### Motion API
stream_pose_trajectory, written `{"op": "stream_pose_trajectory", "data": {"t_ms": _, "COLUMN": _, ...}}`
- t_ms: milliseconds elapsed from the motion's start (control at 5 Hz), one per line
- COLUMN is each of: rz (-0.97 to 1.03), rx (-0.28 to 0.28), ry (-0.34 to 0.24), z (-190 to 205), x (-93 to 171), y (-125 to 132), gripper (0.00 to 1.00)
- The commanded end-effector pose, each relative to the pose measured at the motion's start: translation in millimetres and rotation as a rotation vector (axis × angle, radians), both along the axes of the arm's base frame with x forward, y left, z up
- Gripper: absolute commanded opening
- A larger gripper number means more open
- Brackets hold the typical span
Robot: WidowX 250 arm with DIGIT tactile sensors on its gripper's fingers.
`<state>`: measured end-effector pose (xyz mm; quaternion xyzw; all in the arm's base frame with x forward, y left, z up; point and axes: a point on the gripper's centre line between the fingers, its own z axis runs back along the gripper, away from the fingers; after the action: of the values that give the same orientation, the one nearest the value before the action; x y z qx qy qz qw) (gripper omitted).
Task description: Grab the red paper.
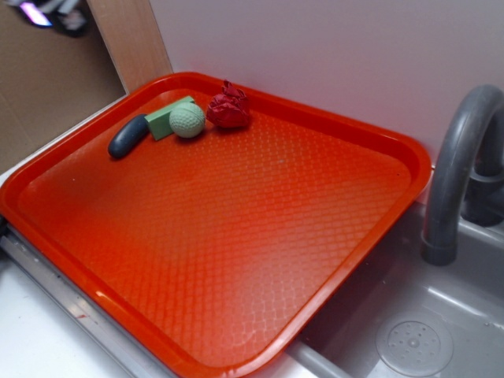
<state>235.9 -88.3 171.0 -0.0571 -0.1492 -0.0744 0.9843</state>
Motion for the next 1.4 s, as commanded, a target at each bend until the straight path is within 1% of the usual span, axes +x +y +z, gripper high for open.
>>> {"op": "stream_pose_trajectory", "data": {"t_ms": 0, "rz": -0.116, "rx": 0.003, "ry": -0.048, "z": -46, "x": 63, "y": -51, "gripper": 1.00}}
{"op": "stream_pose_trajectory", "data": {"t_ms": 200, "rz": -0.174, "rx": -0.025, "ry": -0.058, "z": -71, "x": 80, "y": -75, "gripper": 1.00}}
{"op": "stream_pose_trajectory", "data": {"t_ms": 400, "rz": -0.221, "rx": -0.003, "ry": -0.052, "z": -89, "x": 88, "y": -87, "gripper": 1.00}}
{"op": "stream_pose_trajectory", "data": {"t_ms": 600, "rz": -0.223, "rx": 0.046, "ry": -0.002, "z": -118, "x": 96, "y": -87, "gripper": 1.00}}
{"op": "stream_pose_trajectory", "data": {"t_ms": 800, "rz": -0.208, "rx": 0.089, "ry": 0.042, "z": -135, "x": 101, "y": -79, "gripper": 1.00}}
{"op": "stream_pose_trajectory", "data": {"t_ms": 1000, "rz": -0.159, "rx": 0.112, "ry": 0.072, "z": -141, "x": 102, "y": -72, "gripper": 0.53}}
{"op": "stream_pose_trajectory", "data": {"t_ms": 1200, "rz": -0.153, "rx": 0.121, "ry": 0.058, "z": -131, "x": 95, "y": -70, "gripper": 0.00}}
